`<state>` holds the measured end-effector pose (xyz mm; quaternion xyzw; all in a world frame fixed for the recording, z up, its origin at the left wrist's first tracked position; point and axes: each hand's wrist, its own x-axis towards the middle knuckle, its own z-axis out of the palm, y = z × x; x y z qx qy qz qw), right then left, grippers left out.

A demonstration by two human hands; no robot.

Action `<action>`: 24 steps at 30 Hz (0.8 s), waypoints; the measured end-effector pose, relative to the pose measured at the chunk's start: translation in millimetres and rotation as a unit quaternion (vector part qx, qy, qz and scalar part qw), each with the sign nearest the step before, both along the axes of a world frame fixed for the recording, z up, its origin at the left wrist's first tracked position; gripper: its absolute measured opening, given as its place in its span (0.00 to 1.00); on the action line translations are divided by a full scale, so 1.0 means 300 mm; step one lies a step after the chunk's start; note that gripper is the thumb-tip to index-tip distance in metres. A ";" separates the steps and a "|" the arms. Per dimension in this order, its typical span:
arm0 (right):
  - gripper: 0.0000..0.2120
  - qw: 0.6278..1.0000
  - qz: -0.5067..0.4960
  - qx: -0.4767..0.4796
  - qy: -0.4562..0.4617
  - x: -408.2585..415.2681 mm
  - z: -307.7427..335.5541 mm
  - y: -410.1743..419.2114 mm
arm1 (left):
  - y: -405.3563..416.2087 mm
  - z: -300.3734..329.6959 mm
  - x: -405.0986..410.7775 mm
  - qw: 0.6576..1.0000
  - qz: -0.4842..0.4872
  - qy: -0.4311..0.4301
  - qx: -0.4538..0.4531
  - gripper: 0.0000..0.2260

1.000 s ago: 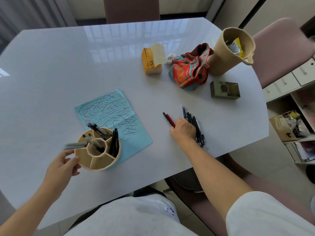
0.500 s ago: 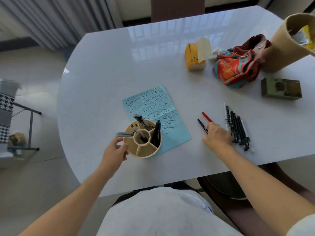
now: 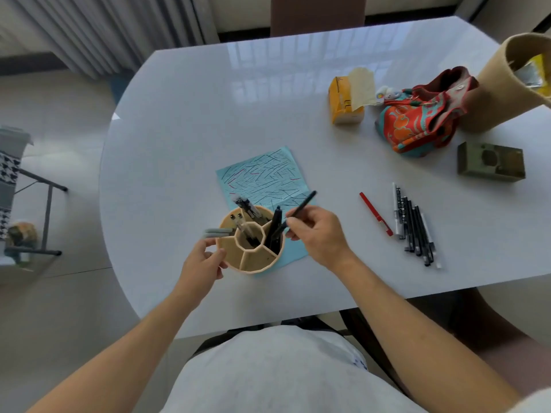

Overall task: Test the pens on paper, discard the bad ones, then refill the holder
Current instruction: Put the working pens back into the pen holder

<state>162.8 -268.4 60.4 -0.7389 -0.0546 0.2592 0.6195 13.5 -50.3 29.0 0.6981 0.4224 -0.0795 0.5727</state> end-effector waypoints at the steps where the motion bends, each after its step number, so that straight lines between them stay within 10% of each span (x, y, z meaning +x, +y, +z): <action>1: 0.03 0.997 0.035 -0.051 -0.036 -0.005 0.002 0.015 | 0.007 -0.005 -0.005 1.000 0.002 -0.002 0.001 0.07; 5: 0.10 0.958 0.154 -0.194 -0.147 -0.019 -0.011 0.003 | 0.032 -0.047 -0.019 1.000 0.002 -0.004 0.006 0.07; 12: 0.10 0.907 -0.061 -0.378 -0.174 0.147 -0.158 -0.313 | 0.021 -0.075 -0.012 1.000 0.000 -0.015 0.002 0.08; 19: 0.14 0.823 0.001 -0.556 -0.117 0.254 -0.255 -0.437 | 0.022 -0.096 0.005 1.000 0.008 0.002 0.012 0.10; 24: 0.07 0.946 -0.140 -0.291 -0.007 0.173 -0.206 -0.344 | -0.029 -0.048 0.013 1.000 0.010 0.005 0.010 0.11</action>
